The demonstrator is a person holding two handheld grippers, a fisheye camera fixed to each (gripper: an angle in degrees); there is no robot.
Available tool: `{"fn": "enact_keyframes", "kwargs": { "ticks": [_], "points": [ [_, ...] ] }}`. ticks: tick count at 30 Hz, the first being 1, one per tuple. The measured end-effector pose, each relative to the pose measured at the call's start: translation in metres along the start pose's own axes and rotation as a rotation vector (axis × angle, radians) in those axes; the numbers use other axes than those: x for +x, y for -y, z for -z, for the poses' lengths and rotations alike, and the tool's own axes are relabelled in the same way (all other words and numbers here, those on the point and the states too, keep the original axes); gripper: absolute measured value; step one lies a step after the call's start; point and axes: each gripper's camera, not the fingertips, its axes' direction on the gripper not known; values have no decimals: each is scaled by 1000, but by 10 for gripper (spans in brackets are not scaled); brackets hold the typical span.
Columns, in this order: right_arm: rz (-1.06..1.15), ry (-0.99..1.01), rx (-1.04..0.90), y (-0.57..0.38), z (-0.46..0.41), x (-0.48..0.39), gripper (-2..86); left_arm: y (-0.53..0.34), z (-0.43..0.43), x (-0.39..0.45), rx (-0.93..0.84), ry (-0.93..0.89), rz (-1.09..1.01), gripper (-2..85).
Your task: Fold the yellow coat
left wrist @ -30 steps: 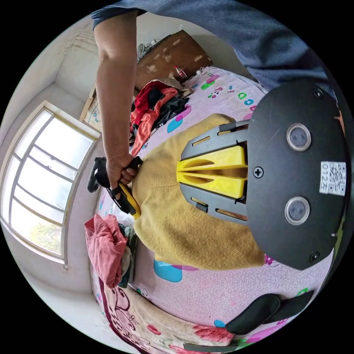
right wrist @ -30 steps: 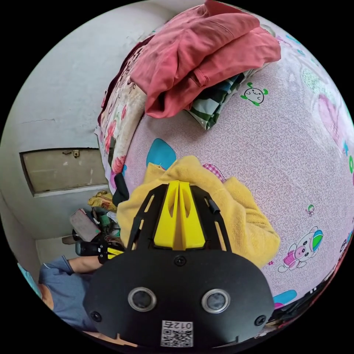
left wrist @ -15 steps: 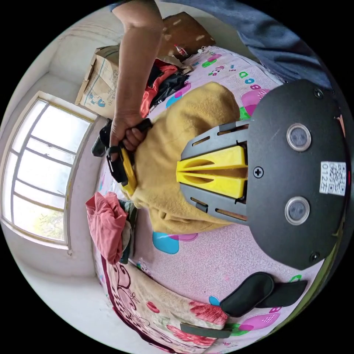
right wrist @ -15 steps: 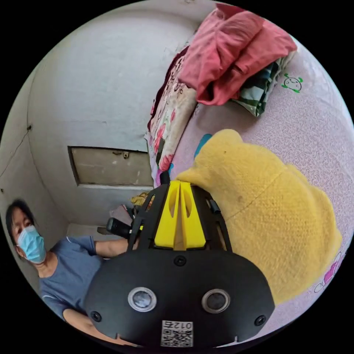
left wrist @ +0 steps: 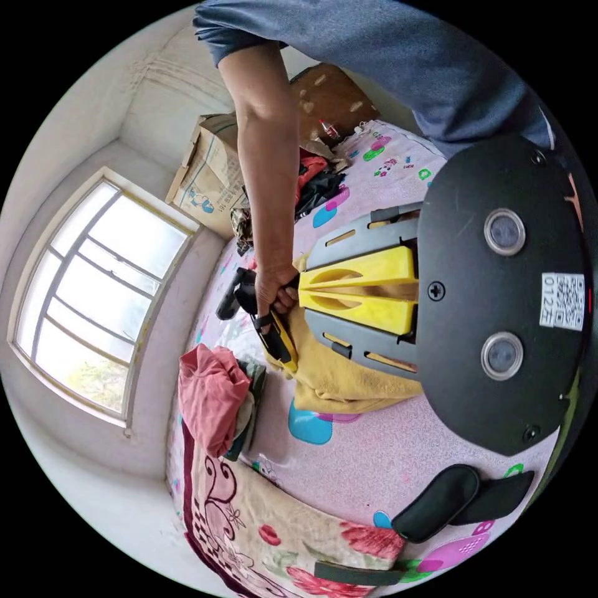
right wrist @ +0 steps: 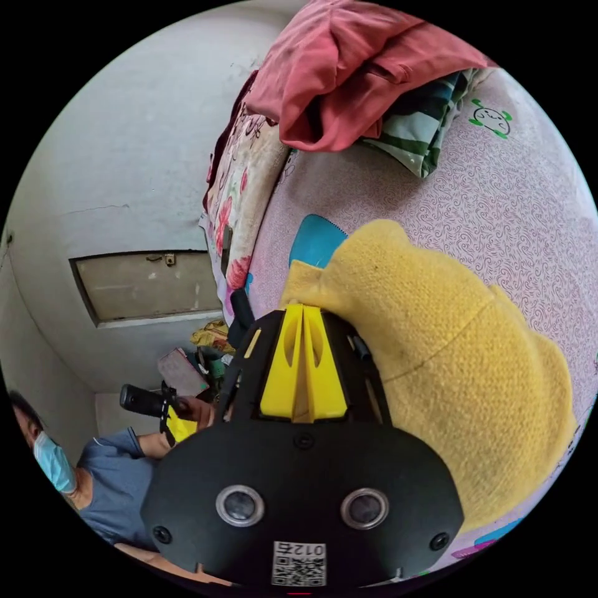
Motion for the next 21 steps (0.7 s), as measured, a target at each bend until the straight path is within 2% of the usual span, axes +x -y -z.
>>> {"fn": "enact_keyframes", "kwargs": {
  "ticks": [2, 4, 5, 8, 13, 16, 19, 21],
  "points": [
    [113, 83, 120, -35, 43, -33, 3, -2, -22, -12, -45, 39, 62, 0],
    [234, 119, 162, -78, 73, -66, 3, -8, -40, -38, -100, -11, 168, 1],
    [313, 112, 172, -114, 87, -88, 4, -11, -50, -53, -120, -85, 201, 1],
    [404, 144, 129, -205, 83, -118, 4, -9, -62, -69, -160, -110, 194, 1],
    [243, 211, 87, -276, 16, -80, 1, 1, -73, -89, -201, -185, 190, 0],
    [104, 359, 153, -289, -3, -40, -2, 7, -82, -99, -274, -147, 155, 0],
    [178, 178, 86, -293, -18, -55, -4, 8, -93, -116, -300, -158, 180, -1],
    [190, 162, 79, -295, -20, -58, -4, 9, -97, -128, -295, -190, 224, -1]
  ]
}}
